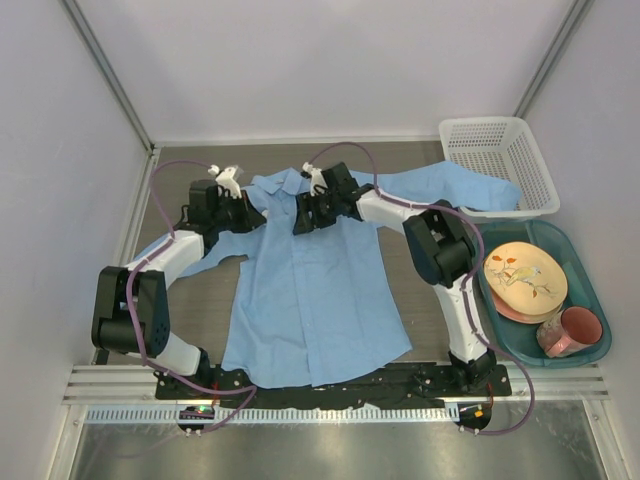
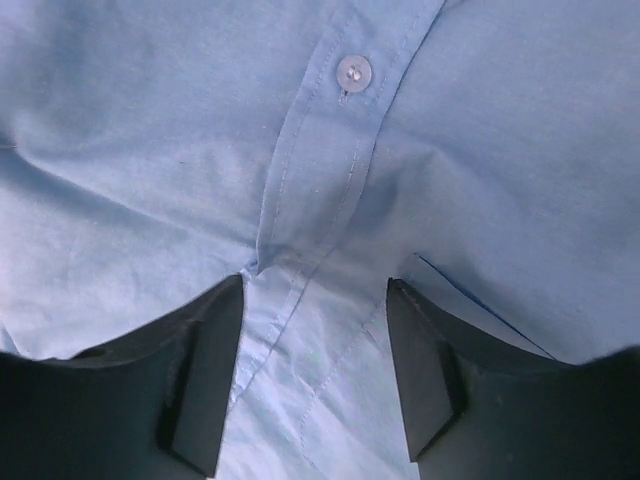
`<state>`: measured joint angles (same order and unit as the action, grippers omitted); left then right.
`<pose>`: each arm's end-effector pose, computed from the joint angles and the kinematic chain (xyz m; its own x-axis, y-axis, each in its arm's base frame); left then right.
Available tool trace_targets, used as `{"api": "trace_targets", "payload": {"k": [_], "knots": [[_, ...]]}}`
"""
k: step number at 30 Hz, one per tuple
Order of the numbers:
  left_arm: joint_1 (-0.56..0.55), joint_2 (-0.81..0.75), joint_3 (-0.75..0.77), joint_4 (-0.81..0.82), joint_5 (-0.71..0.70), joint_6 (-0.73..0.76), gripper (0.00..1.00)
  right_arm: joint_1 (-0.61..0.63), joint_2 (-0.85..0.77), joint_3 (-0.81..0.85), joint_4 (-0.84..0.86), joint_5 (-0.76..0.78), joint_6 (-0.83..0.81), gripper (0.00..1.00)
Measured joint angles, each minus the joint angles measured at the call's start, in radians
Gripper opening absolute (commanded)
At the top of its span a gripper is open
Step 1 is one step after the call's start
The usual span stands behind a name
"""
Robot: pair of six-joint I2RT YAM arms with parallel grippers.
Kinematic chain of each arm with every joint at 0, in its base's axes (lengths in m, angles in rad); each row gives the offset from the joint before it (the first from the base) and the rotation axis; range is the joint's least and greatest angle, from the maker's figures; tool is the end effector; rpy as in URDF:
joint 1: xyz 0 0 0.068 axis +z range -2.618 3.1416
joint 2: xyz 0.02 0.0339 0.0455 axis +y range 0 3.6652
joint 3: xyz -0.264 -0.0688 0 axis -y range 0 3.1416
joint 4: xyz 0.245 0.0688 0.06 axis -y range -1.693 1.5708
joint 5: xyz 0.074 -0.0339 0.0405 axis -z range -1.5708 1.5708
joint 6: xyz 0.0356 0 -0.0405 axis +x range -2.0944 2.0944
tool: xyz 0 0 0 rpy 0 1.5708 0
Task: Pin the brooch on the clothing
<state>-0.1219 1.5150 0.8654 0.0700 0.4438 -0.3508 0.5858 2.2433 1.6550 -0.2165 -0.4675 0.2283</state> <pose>0.3212 -0.0548 0.2185 -0.6708 -0.2305 -0.7049 0.2512 0.8237 -0.5084 0.4035 0.2870 0.1577 -0.7556 -0.2589 -0.6018 -0.5984 0.6465 0.4733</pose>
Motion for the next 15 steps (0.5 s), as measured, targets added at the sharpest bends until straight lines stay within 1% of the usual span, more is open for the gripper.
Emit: {"api": "trace_targets", "payload": {"k": [1,3,4,6,8,9,10,12,14,15], "knots": [[0.0,0.0,0.0,-0.001,0.019,0.032,0.0,-0.003,-0.008,-0.005,-0.001,-0.004,-0.017,0.7],[0.003,0.002,0.002,-0.008,0.038,0.073,0.0,-0.012,-0.035,-0.018,-0.001,-0.01,-0.081,0.75],[0.005,0.004,0.004,-0.016,0.053,0.101,0.0,-0.016,-0.049,-0.025,-0.001,-0.011,-0.106,0.79],[0.01,0.016,0.016,-0.031,0.084,0.153,0.0,-0.026,-0.095,-0.046,0.0,-0.008,-0.172,0.83],[0.016,0.027,0.026,-0.046,0.113,0.196,0.0,-0.034,-0.153,-0.074,0.003,0.0,-0.238,0.89],[0.019,0.033,0.034,-0.06,0.127,0.224,0.0,-0.039,-0.186,-0.094,0.013,0.004,-0.267,0.93],[0.02,0.039,0.041,-0.068,0.14,0.253,0.0,-0.044,-0.22,-0.115,0.028,0.011,-0.291,1.0],[0.024,0.043,0.05,-0.083,0.166,0.311,0.0,-0.053,-0.288,-0.166,0.069,0.022,-0.335,1.0],[0.026,0.043,0.051,-0.091,0.198,0.368,0.0,-0.068,-0.347,-0.203,0.097,0.0,-0.405,0.95],[0.026,0.045,0.053,-0.094,0.208,0.39,0.0,-0.071,-0.358,-0.208,0.103,-0.014,-0.425,0.91]]}}
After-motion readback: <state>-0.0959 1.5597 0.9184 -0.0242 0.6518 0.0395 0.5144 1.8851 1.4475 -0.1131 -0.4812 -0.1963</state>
